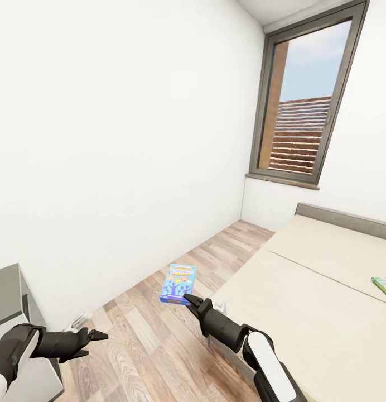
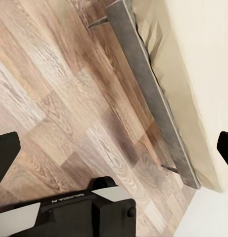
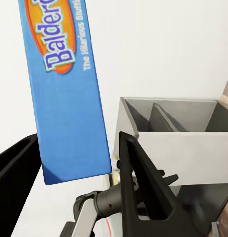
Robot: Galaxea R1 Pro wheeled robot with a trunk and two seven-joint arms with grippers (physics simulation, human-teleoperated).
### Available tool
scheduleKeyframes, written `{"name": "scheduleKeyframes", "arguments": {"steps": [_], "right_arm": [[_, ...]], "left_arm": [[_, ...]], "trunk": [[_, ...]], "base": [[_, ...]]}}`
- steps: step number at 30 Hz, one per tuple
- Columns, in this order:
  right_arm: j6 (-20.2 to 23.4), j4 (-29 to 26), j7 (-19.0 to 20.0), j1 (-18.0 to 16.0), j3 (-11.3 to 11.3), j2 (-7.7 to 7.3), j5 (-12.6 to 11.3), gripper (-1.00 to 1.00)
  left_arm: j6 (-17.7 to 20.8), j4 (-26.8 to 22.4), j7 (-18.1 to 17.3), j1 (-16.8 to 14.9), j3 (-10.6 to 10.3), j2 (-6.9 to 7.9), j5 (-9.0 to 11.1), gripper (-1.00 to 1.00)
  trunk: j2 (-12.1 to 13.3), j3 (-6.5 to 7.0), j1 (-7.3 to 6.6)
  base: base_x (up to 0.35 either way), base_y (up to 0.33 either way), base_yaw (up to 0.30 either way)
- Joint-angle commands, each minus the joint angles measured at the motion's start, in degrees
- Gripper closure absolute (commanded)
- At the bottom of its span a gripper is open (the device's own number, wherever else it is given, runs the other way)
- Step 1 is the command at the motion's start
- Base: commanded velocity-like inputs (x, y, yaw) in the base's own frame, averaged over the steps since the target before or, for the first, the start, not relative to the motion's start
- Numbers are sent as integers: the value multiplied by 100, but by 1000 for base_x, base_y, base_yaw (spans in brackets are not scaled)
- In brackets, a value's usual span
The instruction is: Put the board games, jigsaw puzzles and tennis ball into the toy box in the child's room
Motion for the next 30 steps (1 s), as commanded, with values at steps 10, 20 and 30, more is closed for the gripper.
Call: {"name": "scheduleKeyframes", "arguments": {"steps": [10, 20, 30], "right_arm": [[20, -12, 18, 1, -3, 2, 19, 100], [20, -19, 19, 5, -6, 2, 19, 100], [20, -18, 19, 5, -6, 2, 19, 100]], "left_arm": [[37, -2, -35, -5, 28, -4, -50, -100], [37, -2, -32, -5, 26, -4, -51, -100], [37, -2, 9, -5, 26, -4, -45, -100]], "trunk": [[398, 214, -220], [799, 396, -439], [1200, 576, -659]], "base": [[0, 0, 157], [0, 0, 144], [0, 0, 286]]}}
